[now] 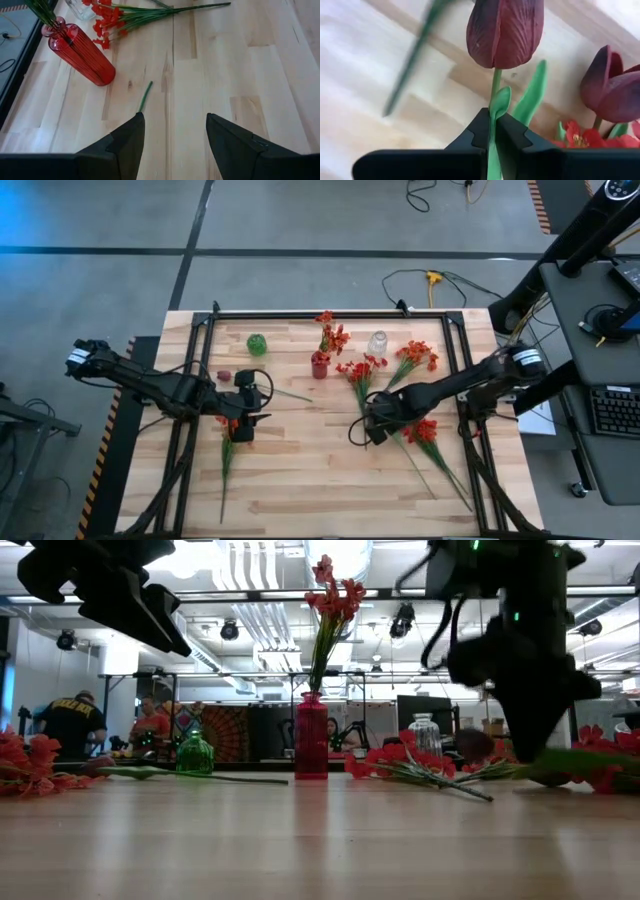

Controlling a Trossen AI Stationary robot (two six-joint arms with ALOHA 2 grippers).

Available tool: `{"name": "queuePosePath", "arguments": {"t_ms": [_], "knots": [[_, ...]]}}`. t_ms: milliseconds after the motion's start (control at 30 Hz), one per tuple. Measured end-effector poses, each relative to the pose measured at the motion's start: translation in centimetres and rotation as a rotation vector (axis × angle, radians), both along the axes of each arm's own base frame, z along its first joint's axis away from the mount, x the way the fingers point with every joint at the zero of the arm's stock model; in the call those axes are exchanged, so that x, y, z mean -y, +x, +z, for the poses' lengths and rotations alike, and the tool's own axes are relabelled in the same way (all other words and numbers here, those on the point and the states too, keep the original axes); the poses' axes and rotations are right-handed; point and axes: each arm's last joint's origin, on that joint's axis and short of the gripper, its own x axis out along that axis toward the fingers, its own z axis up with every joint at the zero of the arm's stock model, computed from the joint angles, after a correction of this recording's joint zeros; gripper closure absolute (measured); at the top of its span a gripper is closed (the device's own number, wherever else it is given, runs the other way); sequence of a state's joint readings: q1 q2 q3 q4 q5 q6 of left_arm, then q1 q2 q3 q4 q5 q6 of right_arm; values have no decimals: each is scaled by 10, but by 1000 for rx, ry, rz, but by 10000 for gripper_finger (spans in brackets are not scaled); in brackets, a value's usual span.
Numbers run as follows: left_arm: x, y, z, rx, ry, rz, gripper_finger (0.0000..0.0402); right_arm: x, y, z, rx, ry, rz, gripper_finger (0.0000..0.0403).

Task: Sort flowers into vase by color
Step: Put the bottom left red flower into the transparent vase

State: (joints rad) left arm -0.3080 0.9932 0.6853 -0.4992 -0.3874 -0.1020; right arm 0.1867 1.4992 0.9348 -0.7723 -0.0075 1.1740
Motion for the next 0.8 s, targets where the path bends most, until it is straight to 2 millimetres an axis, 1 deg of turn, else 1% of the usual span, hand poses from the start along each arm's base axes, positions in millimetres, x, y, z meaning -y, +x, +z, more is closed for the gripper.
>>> {"name": "queuePosePath", "arguments": {"t_ms": [100,233,333,467,633,800], "knots": [[0,0,0,0,0,0,207,3,-6,21,97,-46,-2,390],[0,0,0,2,-2,1,207,9,-16,54,288,-174,9,390],[0,0,0,3,-3,2,207,15,-21,79,462,-309,29,390],[0,1,1,10,-2,5,207,23,-24,109,647,-547,110,390],[0,2,2,33,13,27,207,43,-23,138,785,-763,188,390],[0,2,2,39,6,32,207,69,-24,155,814,-939,214,390]]}}
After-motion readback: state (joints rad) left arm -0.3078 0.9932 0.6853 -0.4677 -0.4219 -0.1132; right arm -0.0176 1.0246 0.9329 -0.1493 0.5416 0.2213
